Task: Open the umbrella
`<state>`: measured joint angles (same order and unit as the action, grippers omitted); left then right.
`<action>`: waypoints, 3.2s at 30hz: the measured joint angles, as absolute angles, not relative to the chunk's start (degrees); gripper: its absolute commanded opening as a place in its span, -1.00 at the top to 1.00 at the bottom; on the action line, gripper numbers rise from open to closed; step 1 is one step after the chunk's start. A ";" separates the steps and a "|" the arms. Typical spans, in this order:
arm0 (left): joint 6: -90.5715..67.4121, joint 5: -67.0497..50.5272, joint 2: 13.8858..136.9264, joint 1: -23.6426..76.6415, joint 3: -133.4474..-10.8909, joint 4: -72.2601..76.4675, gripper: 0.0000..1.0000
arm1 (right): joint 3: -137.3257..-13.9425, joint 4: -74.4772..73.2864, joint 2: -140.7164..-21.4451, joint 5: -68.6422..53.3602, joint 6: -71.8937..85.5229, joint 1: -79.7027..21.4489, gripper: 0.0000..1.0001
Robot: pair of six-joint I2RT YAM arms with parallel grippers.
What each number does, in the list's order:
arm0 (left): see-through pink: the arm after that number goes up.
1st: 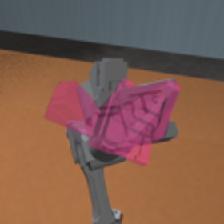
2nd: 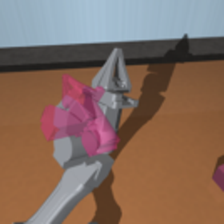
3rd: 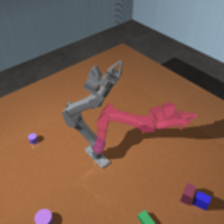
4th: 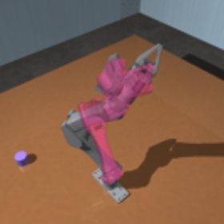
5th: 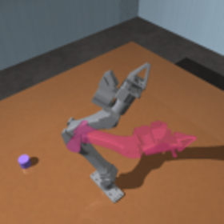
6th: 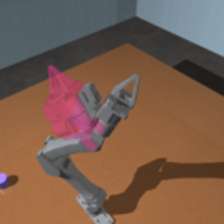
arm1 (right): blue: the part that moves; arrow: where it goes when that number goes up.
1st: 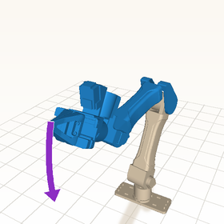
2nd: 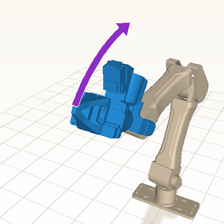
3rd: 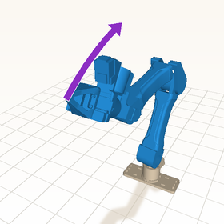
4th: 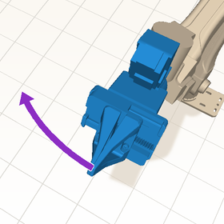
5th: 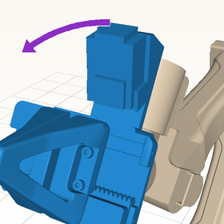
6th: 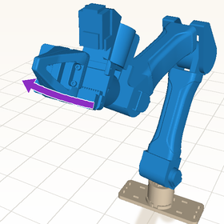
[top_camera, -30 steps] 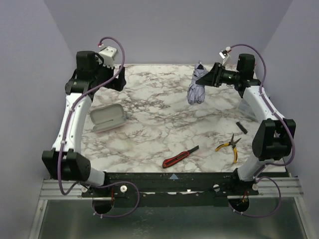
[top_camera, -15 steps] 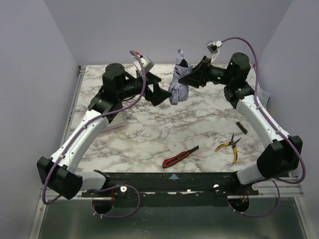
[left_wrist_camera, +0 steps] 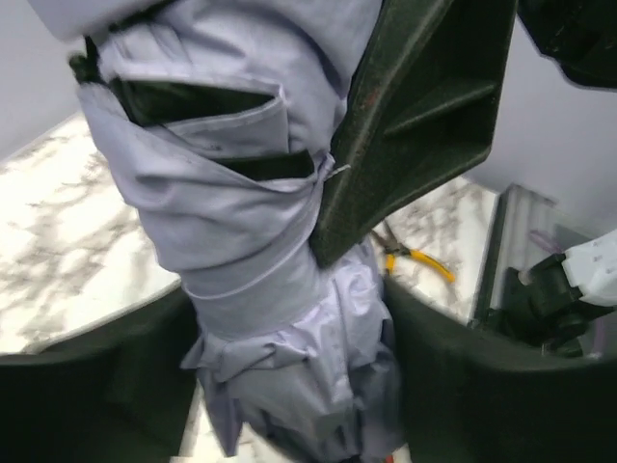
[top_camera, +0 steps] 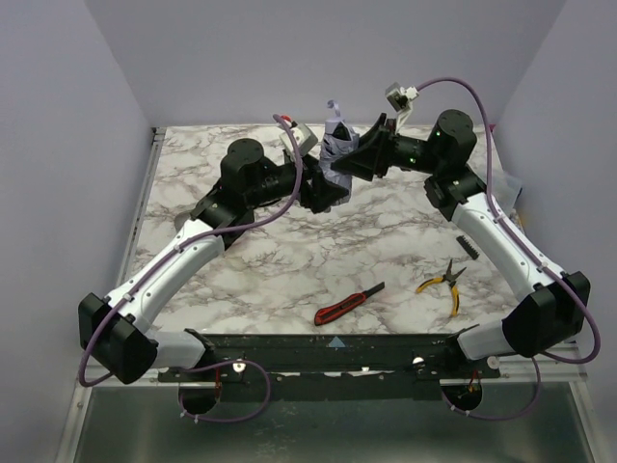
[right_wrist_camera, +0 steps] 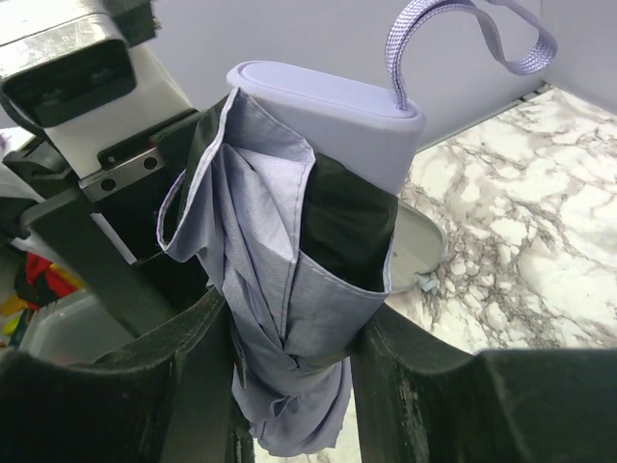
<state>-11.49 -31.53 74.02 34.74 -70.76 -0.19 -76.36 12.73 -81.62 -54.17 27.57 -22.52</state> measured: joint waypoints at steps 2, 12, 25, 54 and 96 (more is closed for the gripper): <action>-11.92 -32.08 74.50 34.74 -70.52 0.75 0.71 | -76.36 12.86 -81.62 -53.34 27.57 -22.52 0.87; -19.55 -38.65 74.39 32.99 -63.00 15.46 1.00 | -75.13 14.37 -81.65 -53.56 31.18 -22.68 -0.52; -36.58 -46.92 76.86 32.25 -61.21 30.00 0.60 | -74.22 26.11 -82.43 -56.69 40.10 -24.25 0.57; -10.20 -50.59 60.88 20.32 -72.16 -14.81 -0.78 | -75.46 -22.50 -79.02 -49.58 -17.72 -30.20 0.99; -28.93 -53.28 64.55 14.96 -72.95 -11.60 1.00 | -71.59 -16.45 -75.50 -38.41 -22.79 -42.06 0.99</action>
